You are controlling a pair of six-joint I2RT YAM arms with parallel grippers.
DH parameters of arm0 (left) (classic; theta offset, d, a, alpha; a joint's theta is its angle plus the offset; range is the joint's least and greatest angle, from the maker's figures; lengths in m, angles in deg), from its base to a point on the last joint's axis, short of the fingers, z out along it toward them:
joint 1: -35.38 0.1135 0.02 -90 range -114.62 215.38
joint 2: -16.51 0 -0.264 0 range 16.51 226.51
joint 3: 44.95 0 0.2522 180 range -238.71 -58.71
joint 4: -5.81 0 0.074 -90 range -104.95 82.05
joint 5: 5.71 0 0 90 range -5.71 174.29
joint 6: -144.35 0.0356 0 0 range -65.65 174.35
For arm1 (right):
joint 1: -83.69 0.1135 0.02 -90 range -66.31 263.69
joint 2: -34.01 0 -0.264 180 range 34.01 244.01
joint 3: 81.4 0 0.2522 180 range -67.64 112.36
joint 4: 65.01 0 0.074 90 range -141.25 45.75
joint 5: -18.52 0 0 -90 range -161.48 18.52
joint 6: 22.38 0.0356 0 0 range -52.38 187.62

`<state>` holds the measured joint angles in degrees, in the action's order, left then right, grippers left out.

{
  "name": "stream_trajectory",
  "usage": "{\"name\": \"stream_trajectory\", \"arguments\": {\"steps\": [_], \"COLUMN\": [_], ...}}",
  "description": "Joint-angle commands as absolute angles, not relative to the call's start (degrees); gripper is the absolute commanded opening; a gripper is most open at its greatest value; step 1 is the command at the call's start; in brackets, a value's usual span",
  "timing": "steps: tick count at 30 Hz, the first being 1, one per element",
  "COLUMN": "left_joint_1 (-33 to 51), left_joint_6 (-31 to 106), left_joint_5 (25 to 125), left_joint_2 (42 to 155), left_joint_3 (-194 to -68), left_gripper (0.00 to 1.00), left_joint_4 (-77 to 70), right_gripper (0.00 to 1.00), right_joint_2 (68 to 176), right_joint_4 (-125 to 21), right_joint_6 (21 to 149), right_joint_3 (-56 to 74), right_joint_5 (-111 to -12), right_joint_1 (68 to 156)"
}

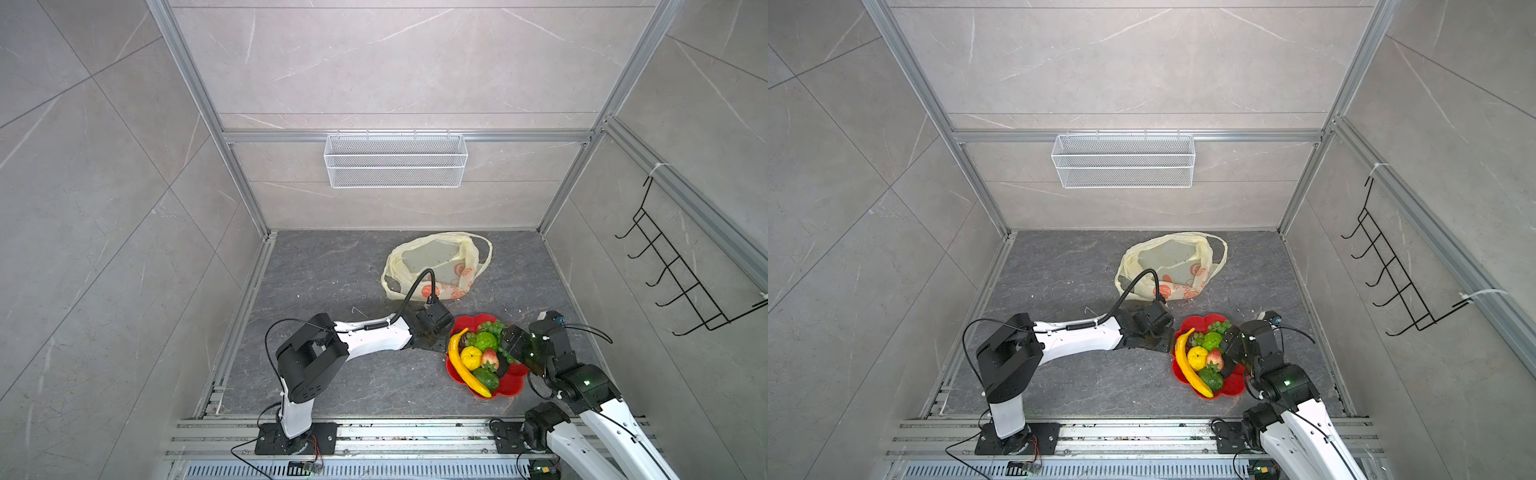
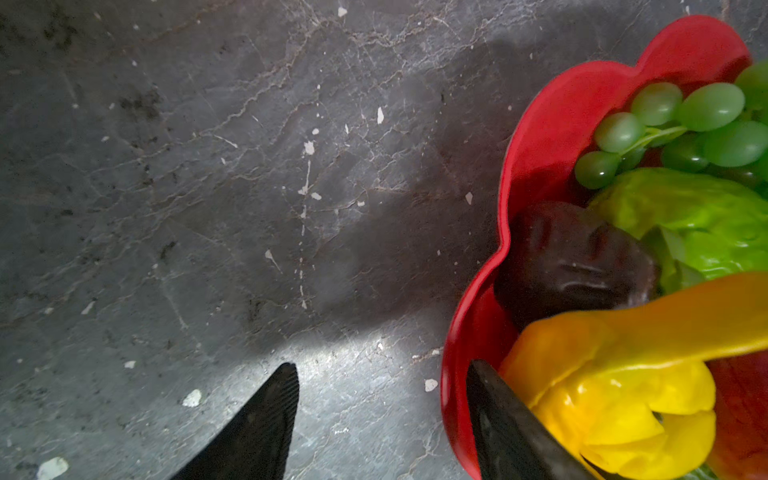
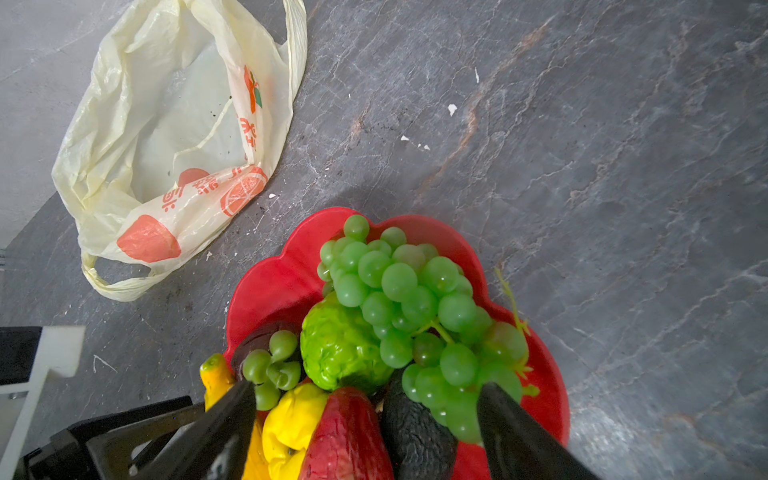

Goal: Take the fake fruits out of the plastic bag

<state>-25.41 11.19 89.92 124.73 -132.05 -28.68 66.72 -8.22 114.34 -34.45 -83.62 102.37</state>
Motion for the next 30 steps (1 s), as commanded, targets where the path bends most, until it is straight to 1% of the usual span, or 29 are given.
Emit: {"name": "stream_trajectory", "arguments": {"steps": [1, 7, 15, 25, 30], "left_joint_1": [-25.79, -25.79, -25.78, -24.16, -21.26], "left_joint_6": [10.92, 12.25, 13.28, 13.05, 13.95], "left_joint_5": [91.36, 94.43, 99.99, 106.48, 108.5], "left_joint_2": [126.16, 127.6, 125.83, 121.54, 116.23], "left_joint_3": [-134.69, -135.96, -134.28, -128.77, -122.29], "left_gripper": [0.66, 0.66, 0.66, 0.66, 0.66], "left_joint_4": [-30.27, -32.78, -35.61, -38.0, -37.44], "right_gripper": [0.86, 0.86, 0.86, 0.86, 0.86], "right_joint_2": [67.19, 67.23, 67.32, 68.24, 69.14], "right_joint_4": [-8.57, -8.45, -8.44, -8.69, -9.09], "right_joint_6": [114.04, 113.86, 113.82, 113.53, 113.33], "right_joint_3": [-35.71, -35.97, -35.9, -35.58, -35.37], "right_joint_5": [-83.43, -83.65, -83.85, -83.98, -84.05], "right_joint_1": [102.38, 102.41, 102.45, 102.34, 102.38]}}
